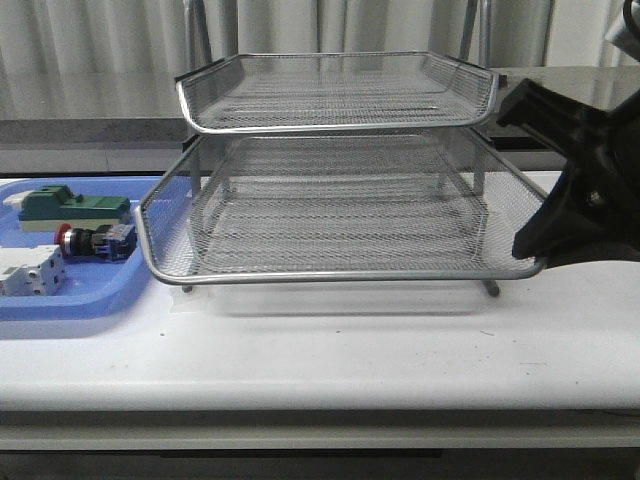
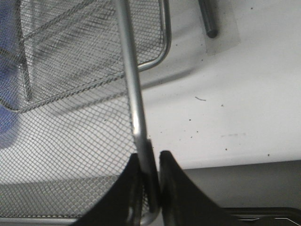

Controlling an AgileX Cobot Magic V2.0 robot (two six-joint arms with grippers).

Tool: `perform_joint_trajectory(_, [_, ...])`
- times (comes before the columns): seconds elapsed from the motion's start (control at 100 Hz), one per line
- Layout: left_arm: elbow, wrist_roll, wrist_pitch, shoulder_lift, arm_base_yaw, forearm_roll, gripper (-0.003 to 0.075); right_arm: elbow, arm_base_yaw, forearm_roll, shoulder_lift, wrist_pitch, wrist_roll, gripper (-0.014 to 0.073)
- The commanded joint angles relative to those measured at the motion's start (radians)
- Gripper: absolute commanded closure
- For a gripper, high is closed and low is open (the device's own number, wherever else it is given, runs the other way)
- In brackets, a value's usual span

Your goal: Place button on rack with both arms

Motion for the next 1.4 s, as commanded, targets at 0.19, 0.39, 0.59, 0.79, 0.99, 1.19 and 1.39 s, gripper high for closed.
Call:
perform_joint_trajectory(0.19, [0.047,-0.008,-0.081,-0.031,0.0,-0.002,0.074,-0.003,-0.015,-0.077,-0.038,-0.022,-0.01,0.0148])
perform_joint_trajectory(0.39, [0.047,-0.008,-0.081,-0.031,0.0,-0.002,0.074,-0.004,-0.016,-0.185,-0.154,0.024,-0.01,0.0072])
perform_joint_trajectory(0.59, [0.047,-0.008,-0.081,-0.031,0.0,-0.002,0.074,-0.006,-0.021,-0.257,-0.322,0.137,-0.01,0.0075])
perform_joint_trajectory(0.79, [0.047,-0.008,-0.081,-0.031,0.0,-0.002,0.074,-0.012,-0.021,-0.375,-0.474,0.293,0.008,0.0076])
perform_joint_trajectory(0.99, [0.047,-0.008,-0.081,-0.031,0.0,-0.002,0.074,-0.091,-0.021,-0.658,-0.587,0.483,0.169,0.0078])
perform_joint_trajectory(1.19, [0.047,-0.008,-0.081,-0.031,0.0,-0.002,0.074,-0.161,-0.021,-0.899,-0.682,0.616,0.3,0.0081])
perform_joint_trajectory(1.39, [0.047,-0.008,-0.081,-0.031,0.0,-0.002,0.074,-0.164,-0.021,-0.909,-0.791,0.668,0.304,0.0186])
